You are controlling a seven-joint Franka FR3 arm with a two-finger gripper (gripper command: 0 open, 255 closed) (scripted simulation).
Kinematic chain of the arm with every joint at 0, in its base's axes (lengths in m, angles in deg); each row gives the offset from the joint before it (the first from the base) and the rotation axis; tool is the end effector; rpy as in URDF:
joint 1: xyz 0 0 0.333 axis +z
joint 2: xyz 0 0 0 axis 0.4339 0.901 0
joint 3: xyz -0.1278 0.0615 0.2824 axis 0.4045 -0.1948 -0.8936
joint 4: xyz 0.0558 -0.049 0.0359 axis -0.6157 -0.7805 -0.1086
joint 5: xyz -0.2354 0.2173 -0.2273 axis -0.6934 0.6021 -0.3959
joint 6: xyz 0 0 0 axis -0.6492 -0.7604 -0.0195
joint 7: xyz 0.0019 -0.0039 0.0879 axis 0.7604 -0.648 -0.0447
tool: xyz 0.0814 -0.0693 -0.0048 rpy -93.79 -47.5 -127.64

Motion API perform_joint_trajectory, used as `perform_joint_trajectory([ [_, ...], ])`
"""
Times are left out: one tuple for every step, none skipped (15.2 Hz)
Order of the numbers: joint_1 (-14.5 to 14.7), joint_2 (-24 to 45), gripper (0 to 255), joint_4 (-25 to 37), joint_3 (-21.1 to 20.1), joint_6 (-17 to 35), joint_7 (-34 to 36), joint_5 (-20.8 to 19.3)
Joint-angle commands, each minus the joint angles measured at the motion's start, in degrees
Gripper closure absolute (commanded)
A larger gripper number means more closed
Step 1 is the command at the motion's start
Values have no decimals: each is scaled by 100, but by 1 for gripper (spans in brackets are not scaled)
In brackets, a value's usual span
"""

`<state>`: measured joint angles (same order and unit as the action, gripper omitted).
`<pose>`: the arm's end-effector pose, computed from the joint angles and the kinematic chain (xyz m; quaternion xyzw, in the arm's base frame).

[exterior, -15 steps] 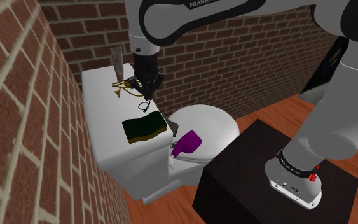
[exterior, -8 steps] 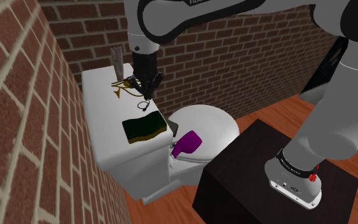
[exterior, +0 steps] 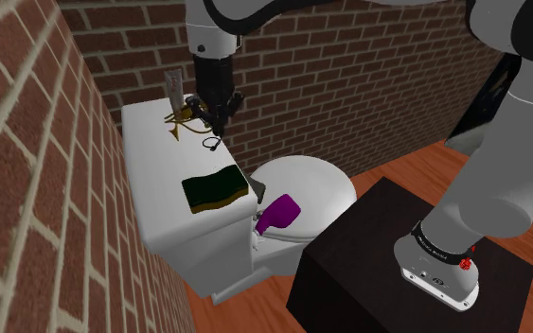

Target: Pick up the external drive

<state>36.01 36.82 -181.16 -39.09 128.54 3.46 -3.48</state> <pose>0.5075 0.3428 0.5189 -0.9945 0.0886 0.0371 0.0410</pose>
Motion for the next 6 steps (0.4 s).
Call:
perform_joint_trajectory([
  [12, 20, 255, 175, -5, -156, 22, -11],
  [14, 23, 255, 255, -7, -233, 29, -12],
  [17, 26, 255, 336, -8, -311, 36, -15],
  [21, 31, 255, 420, -10, -389, 44, -18],
  [21, 31, 255, 431, -10, -401, 45, -17],
  [21, 32, 255, 432, -10, -401, 45, -18],
])
